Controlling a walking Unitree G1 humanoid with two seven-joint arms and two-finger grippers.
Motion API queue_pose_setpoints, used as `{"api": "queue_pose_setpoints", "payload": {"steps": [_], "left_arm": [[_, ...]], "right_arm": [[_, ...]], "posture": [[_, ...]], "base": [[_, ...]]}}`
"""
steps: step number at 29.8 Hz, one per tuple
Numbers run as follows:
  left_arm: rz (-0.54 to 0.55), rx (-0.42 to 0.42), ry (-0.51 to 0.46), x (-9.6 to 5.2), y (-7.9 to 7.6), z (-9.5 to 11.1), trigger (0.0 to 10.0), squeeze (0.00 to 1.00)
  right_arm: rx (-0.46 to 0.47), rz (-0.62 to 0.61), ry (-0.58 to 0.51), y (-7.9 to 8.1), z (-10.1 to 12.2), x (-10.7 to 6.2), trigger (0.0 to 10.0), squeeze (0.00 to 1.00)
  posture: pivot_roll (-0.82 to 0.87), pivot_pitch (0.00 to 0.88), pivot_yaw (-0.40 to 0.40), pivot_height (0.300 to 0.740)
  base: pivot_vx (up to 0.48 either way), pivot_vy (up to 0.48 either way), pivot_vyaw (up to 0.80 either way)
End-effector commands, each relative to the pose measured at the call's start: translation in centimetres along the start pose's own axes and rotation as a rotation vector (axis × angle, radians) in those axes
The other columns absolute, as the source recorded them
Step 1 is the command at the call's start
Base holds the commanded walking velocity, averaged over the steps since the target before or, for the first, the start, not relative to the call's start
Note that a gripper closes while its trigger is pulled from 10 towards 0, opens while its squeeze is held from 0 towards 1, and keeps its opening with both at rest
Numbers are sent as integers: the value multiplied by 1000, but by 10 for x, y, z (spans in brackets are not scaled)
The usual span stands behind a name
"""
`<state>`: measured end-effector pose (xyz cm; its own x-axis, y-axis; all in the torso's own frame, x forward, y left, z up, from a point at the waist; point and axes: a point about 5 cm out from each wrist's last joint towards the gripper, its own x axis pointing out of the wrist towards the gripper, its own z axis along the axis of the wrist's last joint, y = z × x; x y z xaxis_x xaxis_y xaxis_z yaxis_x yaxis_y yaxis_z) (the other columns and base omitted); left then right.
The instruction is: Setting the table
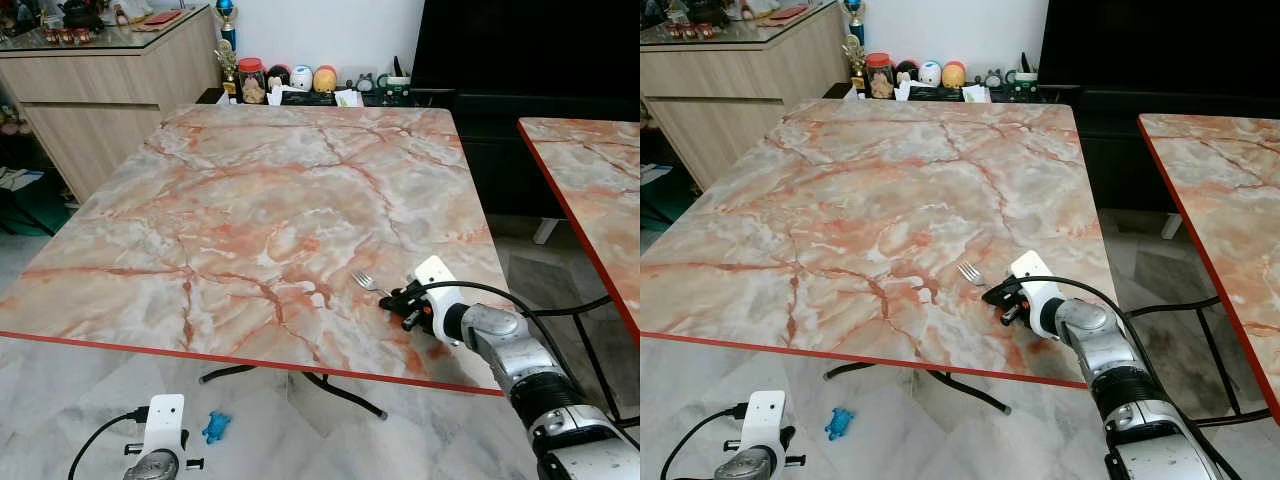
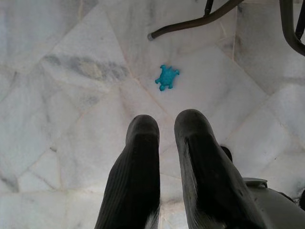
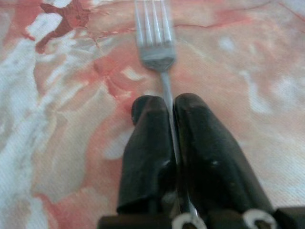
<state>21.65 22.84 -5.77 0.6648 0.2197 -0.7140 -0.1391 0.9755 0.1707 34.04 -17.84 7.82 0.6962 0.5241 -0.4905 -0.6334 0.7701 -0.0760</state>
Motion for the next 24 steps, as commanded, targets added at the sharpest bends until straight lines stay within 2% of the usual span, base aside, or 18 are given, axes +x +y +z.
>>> {"api": "queue_pose_setpoints", "payload": {"steps": [1,12,13,14,15,16,17,18,20,21,23,24], "left_arm": [[11,-8,4,0,4,1,10000,0],[15,-6,5,0,4,0,10000,0],[15,-6,5,0,4,0,10000,0],[17,-7,4,0,4,0,10000,0],[17,-7,4,0,4,0,10000,0],[18,-8,3,0,5,0,10000,0],[18,-8,3,0,5,0,10000,0],[20,-10,2,0,5,0,10000,0],[20,-10,2,0,5,0,10000,0],[20,-9,2,0,4,-1,10000,0],[20,-9,2,0,4,-1,10000,0],[18,-9,-2,0,4,0,10000,0]], "right_arm": [[8,-3,15,2,-6,-1,0,0],[11,-38,-19,2,-3,-1,0,0],[6,-70,-43,0,0,-2,7686,0],[20,-135,-117,-4,10,-4,10000,0],[20,-135,-117,-4,10,-4,10000,0],[31,-191,-184,-8,18,-8,10000,0],[31,-191,-184,-8,18,-8,10000,0],[61,-284,-335,-13,35,-17,10000,0],[61,-284,-335,-13,35,-17,10000,0],[55,-318,-413,-13,42,-22,10000,0],[55,-318,-413,-13,42,-22,10000,0],[51,-354,-486,-10,48,-29,10000,0]], "posture": [[57,0,41,740],[57,0,39,740],[57,0,35,740],[56,0,35,740],[56,0,35,740],[55,0,33,740],[55,0,33,740],[52,0,33,740],[52,0,33,740],[53,0,33,740],[53,0,33,740],[49,0,32,740]], "base": [[0,0,0],[0,0,0],[0,0,0],[0,0,0],[0,0,0],[0,0,0],[0,0,0],[0,0,0],[0,0,0],[0,0,0],[0,0,0],[0,0,0]]}}
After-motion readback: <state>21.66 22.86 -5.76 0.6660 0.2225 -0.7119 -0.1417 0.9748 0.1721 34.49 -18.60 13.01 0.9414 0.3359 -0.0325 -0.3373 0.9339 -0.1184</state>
